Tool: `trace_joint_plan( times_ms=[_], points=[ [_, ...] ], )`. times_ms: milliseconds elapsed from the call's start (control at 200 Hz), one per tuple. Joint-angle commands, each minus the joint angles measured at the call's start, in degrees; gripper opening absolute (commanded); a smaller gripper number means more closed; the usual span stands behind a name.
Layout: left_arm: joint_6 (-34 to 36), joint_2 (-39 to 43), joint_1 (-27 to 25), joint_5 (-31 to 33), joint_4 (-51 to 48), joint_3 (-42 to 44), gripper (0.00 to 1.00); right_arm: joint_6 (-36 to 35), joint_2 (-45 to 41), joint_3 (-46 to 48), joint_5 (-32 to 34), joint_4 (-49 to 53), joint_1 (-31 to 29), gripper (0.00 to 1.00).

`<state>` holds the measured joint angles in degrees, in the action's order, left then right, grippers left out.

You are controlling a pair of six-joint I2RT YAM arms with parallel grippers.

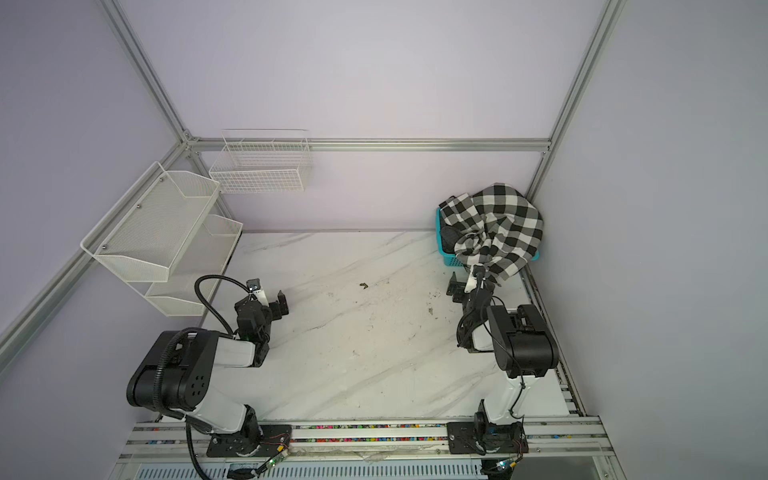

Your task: Fold and stack the long sleeve shirts

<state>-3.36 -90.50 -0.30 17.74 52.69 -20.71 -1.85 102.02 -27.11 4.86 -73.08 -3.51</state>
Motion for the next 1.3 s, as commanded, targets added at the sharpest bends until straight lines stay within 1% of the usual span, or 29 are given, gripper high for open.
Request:
trace_joint_plan(
  times_ms=[0, 110, 220, 690, 715, 730, 750, 780, 790, 825, 845, 865, 875, 895, 920, 945, 985, 1010, 1045, 1085, 1120, 1155, 1195, 1235, 1290],
  points=[
    [0.8, 0.8, 0.1, -0.2, 2.2, -0.4, 1.00, -1.1, -0.1, 0.2, -0.3, -2.9, -0.3, 0.97],
    [-0.6, 1.4, 0.1, 0.7, -0.1, -1.1, 1.00, -1.1, -0.1, 0.3, -0.5, -2.9, -0.3, 0.97],
    [0.3, 0.7, 0.1, 0.4, 2.6, -0.3, 1.00, -1.1, -0.1, 0.3, -0.6, -3.0, -0.2, 0.97],
    [0.2, 0.5, 0.1, 0.5, 2.1, -0.6, 1.00, -1.1, -0.1, 0.0, -0.3, -2.7, -0.2, 0.97],
    [0.2, 0.6, 0.0, 0.5, 2.2, -0.6, 1.00, -0.8, -0.2, 0.1, 0.6, -3.0, -0.3, 0.97],
    [0.2, 0.7, 0.0, 0.5, 2.2, -0.5, 1.00, -0.4, -0.5, -0.3, 2.3, -3.0, -0.5, 0.97],
    [0.2, 0.9, 0.0, 0.3, 2.4, -0.3, 1.00, 0.4, -2.0, -1.5, 5.7, 0.1, -0.9, 0.97],
    [1.7, 1.5, 0.0, 0.4, 4.2, -0.4, 1.00, 1.5, -5.8, -4.8, 10.8, 9.8, -1.6, 0.97],
    [1.8, 2.5, -0.5, 0.8, 2.5, -0.9, 1.00, 1.9, -6.9, -6.7, 11.9, 13.1, -1.7, 0.97],
    [2.2, 6.1, -1.6, 2.8, -7.3, -4.4, 1.00, 4.8, -10.3, -13.6, 14.9, 25.8, -1.7, 0.98],
    [1.9, 8.0, -1.9, 4.2, -13.9, -8.2, 0.99, 7.5, -11.4, -18.1, 17.1, 33.0, -1.7, 0.97],
    [1.6, 8.9, -1.9, 5.7, -21.2, -12.0, 1.00, 10.5, -12.2, -23.1, 17.8, 40.1, -1.7, 0.97],
    [0.6, 9.0, -2.0, 7.1, -24.5, -13.8, 1.00, 11.3, -12.4, -25.5, 17.6, 43.7, -1.7, 0.97],
    [-2.5, 11.5, -2.0, 10.6, -30.3, -17.6, 1.00, 11.5, -12.5, -30.2, 17.2, 49.1, -1.7, 0.97],
    [-6.5, 12.3, -2.0, 14.4, -36.4, -21.9, 1.00, 10.5, -11.8, -35.3, 17.4, 54.0, -1.7, 0.97],
    [-8.5, 12.7, -1.8, 16.4, -40.8, -25.5, 1.00, 11.2, -10.8, -39.6, 20.1, 56.9, -1.7, 0.97],
    [-12.5, 12.8, -1.6, 17.8, -46.9, -32.3, 1.00, 16.3, -8.7, -44.1, 26.0, 59.2, -1.6, 0.97],
    [-13.8, 12.5, -1.7, 17.1, -50.1, -35.8, 1.00, 20.9, -7.6, -46.5, 27.8, 60.7, -0.8, 0.97],
    [-14.7, 11.7, -1.7, 13.4, -54.0, -41.5, 1.00, 24.6, -6.1, -50.4, 23.7, 64.7, 1.1, 0.97],
    [-16.1, 10.4, -2.4, 8.5, -57.8, -46.7, 1.00, 25.4, -3.7, -55.4, 19.8, 68.7, 2.5, 0.97],
    [-17.2, 10.0, -3.5, 5.1, -60.0, -50.6, 1.00, 26.3, -0.9, -61.4, 20.5, 74.9, 2.5, 0.97],
    [-17.8, 7.1, -4.9, 2.6, -61.8, -53.6, 1.00, 27.3, 2.3, -67.4, 20.5, 81.1, 2.5, 0.96],
    [-17.8, 5.9, -7.2, 0.7, -63.2, -56.1, 1.00, 27.1, 6.5, -74.4, 18.7, 87.5, 2.5, 0.97],
    [-17.4, 4.7, -9.8, 0.0, -64.3, -58.1, 1.00, 27.5, 10.1, -80.7, 18.7, 94.1, 2.5, 0.97],
    [-16.6, 3.2, -13.2, -1.4, -65.4, -59.5, 1.00, 28.6, 13.3, -85.3, 18.1, 99.4, 2.6, 0.97]
  ],
)
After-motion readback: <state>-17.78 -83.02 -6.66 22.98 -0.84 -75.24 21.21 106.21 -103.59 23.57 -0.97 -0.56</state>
